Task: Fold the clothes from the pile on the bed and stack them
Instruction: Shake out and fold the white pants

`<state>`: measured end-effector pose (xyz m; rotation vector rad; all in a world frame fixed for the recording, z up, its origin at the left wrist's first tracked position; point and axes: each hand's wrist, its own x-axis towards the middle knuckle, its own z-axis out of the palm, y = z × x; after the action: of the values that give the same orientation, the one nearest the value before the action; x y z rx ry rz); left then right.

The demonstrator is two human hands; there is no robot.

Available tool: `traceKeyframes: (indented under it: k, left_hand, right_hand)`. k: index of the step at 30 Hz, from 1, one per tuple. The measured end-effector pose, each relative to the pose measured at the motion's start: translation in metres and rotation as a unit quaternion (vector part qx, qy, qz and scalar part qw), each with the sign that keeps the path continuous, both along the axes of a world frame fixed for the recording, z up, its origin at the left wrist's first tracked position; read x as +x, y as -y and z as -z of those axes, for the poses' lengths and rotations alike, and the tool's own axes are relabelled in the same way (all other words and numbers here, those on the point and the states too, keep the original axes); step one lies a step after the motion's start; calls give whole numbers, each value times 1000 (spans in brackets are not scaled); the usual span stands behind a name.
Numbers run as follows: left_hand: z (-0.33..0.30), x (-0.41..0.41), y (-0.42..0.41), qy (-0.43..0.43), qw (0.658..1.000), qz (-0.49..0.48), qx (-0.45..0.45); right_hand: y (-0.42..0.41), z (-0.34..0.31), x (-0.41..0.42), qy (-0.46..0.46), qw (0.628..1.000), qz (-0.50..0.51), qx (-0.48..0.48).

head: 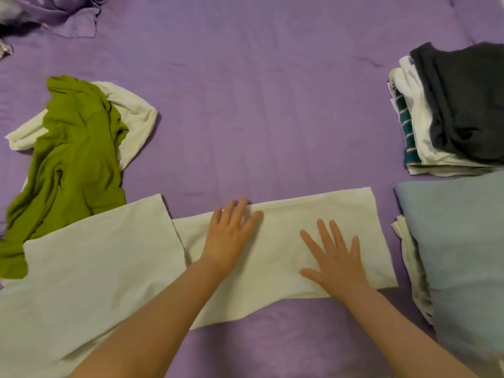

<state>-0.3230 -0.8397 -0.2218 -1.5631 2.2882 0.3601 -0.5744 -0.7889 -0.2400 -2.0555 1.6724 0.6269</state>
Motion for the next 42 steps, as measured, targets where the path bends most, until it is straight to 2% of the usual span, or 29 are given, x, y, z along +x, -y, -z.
traceKeyframes:
  k: [3, 6, 9, 11, 14, 16, 19, 21, 23, 25, 27, 29, 31, 33, 36, 40, 42]
  left_hand:
    - [0, -12, -39, -50, 998, 36, -8]
    - [2, -16, -77, -21, 999, 50, 6]
    - [13, -23, -93, -14, 998, -15, 51]
    - [24, -28, -94, 17, 996, -32, 78]
    - [32, -35, -96, 31, 991, -57, 115]
    - [26, -36, -97, 26, 991, -72, 110]
    - [21, -28, -102, 19, 990, -100, 96]
    - [15, -26, -105, 13, 985, -124, 116]
    - [11, -30, -106, -6, 979, -146, 139]
    - [6, -34, -104, -25, 976, -144, 161]
    - [-2, -29, -102, -52, 975, -129, 174]
    - [-12, -13, -103, -78, 979, -102, 156]
    - [-19, 10, -106, -103, 985, -88, 105]
    - [-32, 36, -106, -143, 983, -108, 48]
    - [-33, 80, -103, -153, 977, -133, -68]
    - [-35, 138, -89, -109, 967, -224, -47]
    - [-30, 164, -86, -52, 971, -234, -23]
  right_hand:
    - [-23, 2, -35, -53, 994, 93, 29]
    - [-35, -9, -47, -68, 985, 155, 24]
    - [-44, -15, -46, -21, 958, 284, 18]
    - [-44, -16, -47, 5, 947, 320, -23]
    - [-37, -19, -53, 148, 919, 362, -44]
    - [-33, -23, -59, 163, 930, 325, -59]
    - [-36, -25, -64, 9, 972, 217, -89]
    - [-37, -29, -53, -70, 981, 154, -95]
    - [-40, -30, -29, -50, 989, 106, -91]
    - [-46, -24, -1, -19, 997, 61, -43]
    - [-49, -23, 20, -23, 996, 86, 19]
    - [-43, -27, 41, -17, 986, 161, 31]
    - [-34, -34, 71, 35, 981, 192, 12]
    - [-28, -39, 110, 134, 972, 192, 9]
    - [-30, -44, 172, 269, 939, 199, 72]
    - [-37, -42, 238, 344, 901, 240, 111]
    - [-37, -44, 265, 390, 868, 288, 101]
